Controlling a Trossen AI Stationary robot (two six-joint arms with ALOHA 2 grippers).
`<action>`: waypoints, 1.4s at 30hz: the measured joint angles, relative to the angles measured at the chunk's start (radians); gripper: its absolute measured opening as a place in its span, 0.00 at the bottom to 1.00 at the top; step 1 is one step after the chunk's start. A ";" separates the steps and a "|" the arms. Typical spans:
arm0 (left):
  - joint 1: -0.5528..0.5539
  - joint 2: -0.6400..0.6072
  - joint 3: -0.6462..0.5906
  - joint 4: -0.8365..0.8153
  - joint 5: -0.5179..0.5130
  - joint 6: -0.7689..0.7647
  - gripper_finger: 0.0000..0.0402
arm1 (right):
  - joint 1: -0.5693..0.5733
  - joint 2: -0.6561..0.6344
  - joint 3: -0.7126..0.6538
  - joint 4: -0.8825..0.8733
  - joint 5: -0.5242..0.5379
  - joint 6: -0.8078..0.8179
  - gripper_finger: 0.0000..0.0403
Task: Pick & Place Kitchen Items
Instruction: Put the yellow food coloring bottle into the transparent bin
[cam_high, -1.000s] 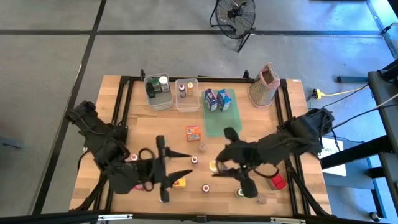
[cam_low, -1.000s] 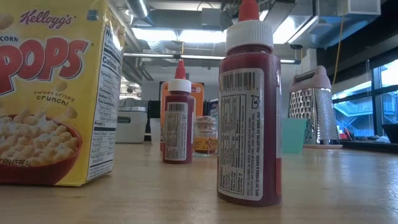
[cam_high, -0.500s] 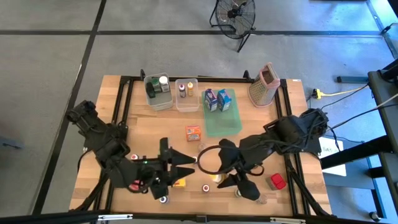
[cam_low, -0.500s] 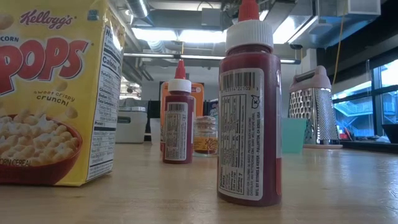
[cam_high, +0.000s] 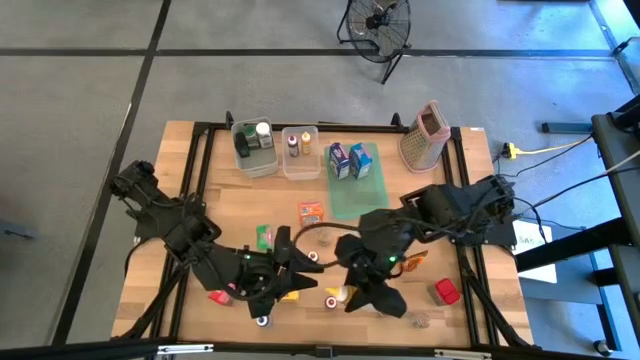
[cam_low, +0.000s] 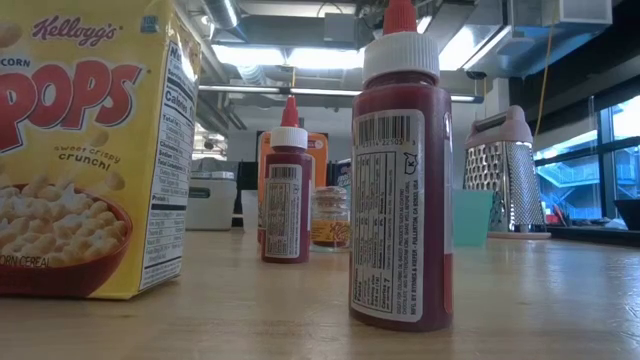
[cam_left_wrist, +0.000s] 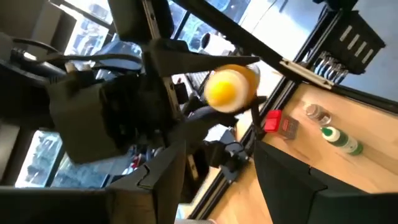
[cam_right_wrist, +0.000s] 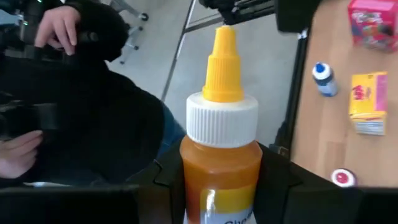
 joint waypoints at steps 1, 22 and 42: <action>0.004 0.000 0.000 -0.002 0.003 0.000 0.46 | -0.005 0.008 0.000 0.003 -0.020 0.007 0.32; 0.010 0.004 0.000 -0.086 0.122 -0.016 0.46 | -0.068 0.053 0.000 0.043 -0.106 -0.005 0.32; 0.070 0.033 0.000 -0.019 0.178 0.103 0.46 | -0.078 0.053 0.000 0.038 -0.109 -0.020 0.32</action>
